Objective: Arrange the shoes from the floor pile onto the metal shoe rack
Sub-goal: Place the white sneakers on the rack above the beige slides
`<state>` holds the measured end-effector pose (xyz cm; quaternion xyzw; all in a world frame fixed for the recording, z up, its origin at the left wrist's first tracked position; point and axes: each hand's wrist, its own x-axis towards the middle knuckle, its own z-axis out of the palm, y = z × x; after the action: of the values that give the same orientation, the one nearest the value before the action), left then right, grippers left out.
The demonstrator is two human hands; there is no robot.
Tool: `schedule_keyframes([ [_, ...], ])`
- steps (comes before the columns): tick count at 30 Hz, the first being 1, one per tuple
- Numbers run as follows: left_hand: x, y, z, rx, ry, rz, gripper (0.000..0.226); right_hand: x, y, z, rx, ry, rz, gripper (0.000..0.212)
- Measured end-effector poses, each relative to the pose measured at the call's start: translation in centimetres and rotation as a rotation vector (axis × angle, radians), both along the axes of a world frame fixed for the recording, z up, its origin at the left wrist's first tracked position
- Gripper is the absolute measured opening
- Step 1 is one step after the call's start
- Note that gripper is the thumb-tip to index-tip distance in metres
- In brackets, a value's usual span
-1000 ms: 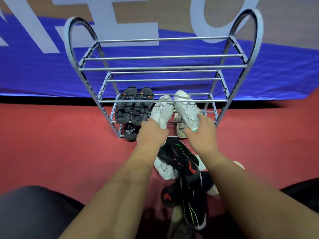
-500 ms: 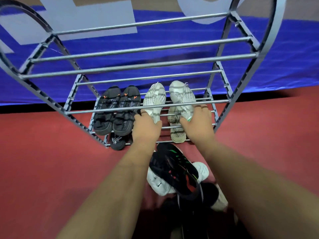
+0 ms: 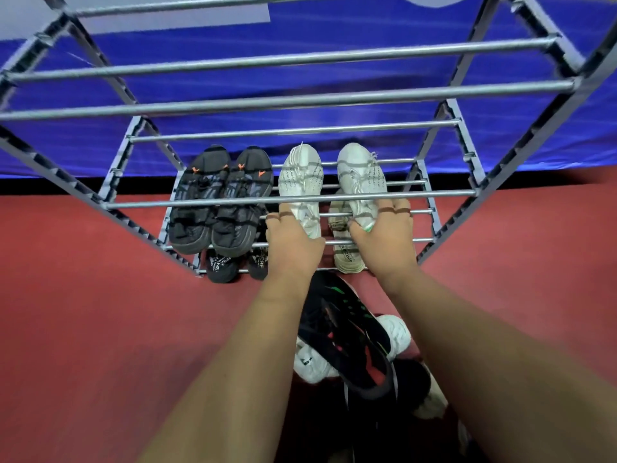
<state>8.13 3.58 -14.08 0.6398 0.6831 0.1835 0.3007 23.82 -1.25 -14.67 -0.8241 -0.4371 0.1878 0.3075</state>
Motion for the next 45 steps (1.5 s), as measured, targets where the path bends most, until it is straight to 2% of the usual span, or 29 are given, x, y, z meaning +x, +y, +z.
schedule_keyframes([
  [2,-0.6,-0.5,-0.3,0.052,-0.052,-0.005,0.095,-0.3,-0.1,-0.1,0.042,0.034,-0.005,0.066],
  [6,-0.9,-0.8,-0.3,0.038,-0.032,-0.054,0.109,-1.1,-0.3,-0.2,0.04,0.022,-0.02,0.069],
  [10,-1.4,-1.1,0.3,0.052,-0.076,-0.077,0.099,-1.4,-1.3,-0.2,0.034,0.028,0.039,0.074],
  [15,-2.4,-2.8,0.5,0.048,-0.132,-0.055,0.07,-1.2,-2.1,0.6,-0.024,-0.037,0.067,0.085],
  [17,-2.9,-3.8,0.5,0.067,-0.111,-0.074,0.062,-1.4,-2.7,0.9,-0.023,-0.052,0.07,0.081],
  [21,-3.8,-5.1,0.8,0.097,-0.116,-0.118,0.06,-2.0,-4.2,1.2,-0.024,-0.052,0.067,0.063],
  [26,-3.6,-4.0,1.8,0.054,-0.078,-0.148,0.069,-1.6,-4.6,1.1,-0.041,-0.018,0.084,0.063],
  [30,-2.9,-2.2,2.0,-0.003,-0.004,-0.078,0.08,-0.3,-3.8,1.4,-0.077,0.018,0.103,0.068],
  [33,-2.7,-1.7,1.4,-0.054,-0.039,-0.033,0.068,0.0,-3.5,1.6,-0.08,0.104,0.085,0.081],
  [37,-2.2,-2.5,0.6,-0.004,-0.171,-0.034,0.046,-0.6,-3.6,1.4,-0.028,0.108,0.031,0.08],
  [45,-0.5,-2.7,-0.4,-0.003,-0.175,-0.098,0.054,-0.7,-3.9,1.1,0.034,0.144,0.017,0.075],
])
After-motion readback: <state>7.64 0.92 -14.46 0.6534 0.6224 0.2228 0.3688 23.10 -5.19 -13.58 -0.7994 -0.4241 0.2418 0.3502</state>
